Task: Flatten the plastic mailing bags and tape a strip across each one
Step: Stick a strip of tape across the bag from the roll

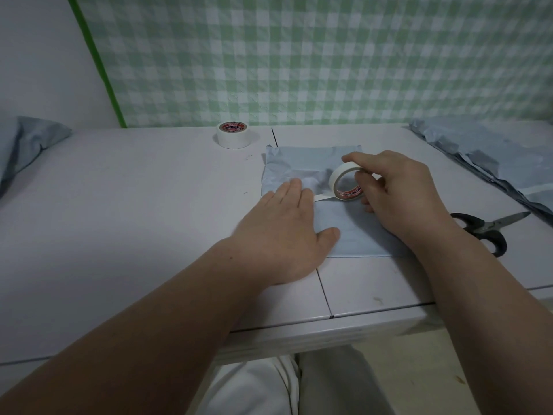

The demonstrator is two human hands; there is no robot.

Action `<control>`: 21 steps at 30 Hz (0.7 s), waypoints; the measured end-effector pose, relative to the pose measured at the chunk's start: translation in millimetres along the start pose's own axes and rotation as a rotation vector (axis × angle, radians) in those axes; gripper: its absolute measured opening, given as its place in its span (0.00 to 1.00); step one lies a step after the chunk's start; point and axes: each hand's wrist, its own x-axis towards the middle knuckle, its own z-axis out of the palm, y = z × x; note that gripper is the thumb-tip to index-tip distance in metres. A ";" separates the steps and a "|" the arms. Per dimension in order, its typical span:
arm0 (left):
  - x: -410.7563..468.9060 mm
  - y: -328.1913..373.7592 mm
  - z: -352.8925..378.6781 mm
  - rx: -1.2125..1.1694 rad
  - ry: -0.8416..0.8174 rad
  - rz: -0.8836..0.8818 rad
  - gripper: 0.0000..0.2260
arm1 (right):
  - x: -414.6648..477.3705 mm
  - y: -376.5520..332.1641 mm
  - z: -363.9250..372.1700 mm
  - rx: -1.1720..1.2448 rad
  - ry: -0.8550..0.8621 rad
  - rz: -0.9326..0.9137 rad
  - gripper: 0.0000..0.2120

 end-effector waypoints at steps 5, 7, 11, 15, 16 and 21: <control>0.7 -1.2 1.3 0.015 0.001 0.012 0.33 | -1.2 -0.1 -1.6 -0.078 0.004 -0.055 0.15; 0.8 -0.8 1.2 0.019 -0.013 0.010 0.32 | -1.7 -1.2 -2.2 -0.120 -0.009 -0.062 0.16; 0.4 -0.3 0.2 -0.001 -0.028 0.005 0.31 | -3.4 -5.6 -2.4 -0.164 -0.014 -0.069 0.17; 0.3 -0.7 0.1 -0.009 -0.035 0.006 0.30 | -4.1 -8.7 -2.3 -0.215 -0.041 -0.073 0.17; 0.4 -0.8 0.1 -0.012 -0.036 0.005 0.30 | -3.9 -9.5 -2.3 -0.230 -0.046 -0.073 0.17; 0.4 0.1 -0.2 -0.011 -0.034 0.009 0.29 | -3.6 -13.5 -2.0 -0.266 -0.073 -0.068 0.18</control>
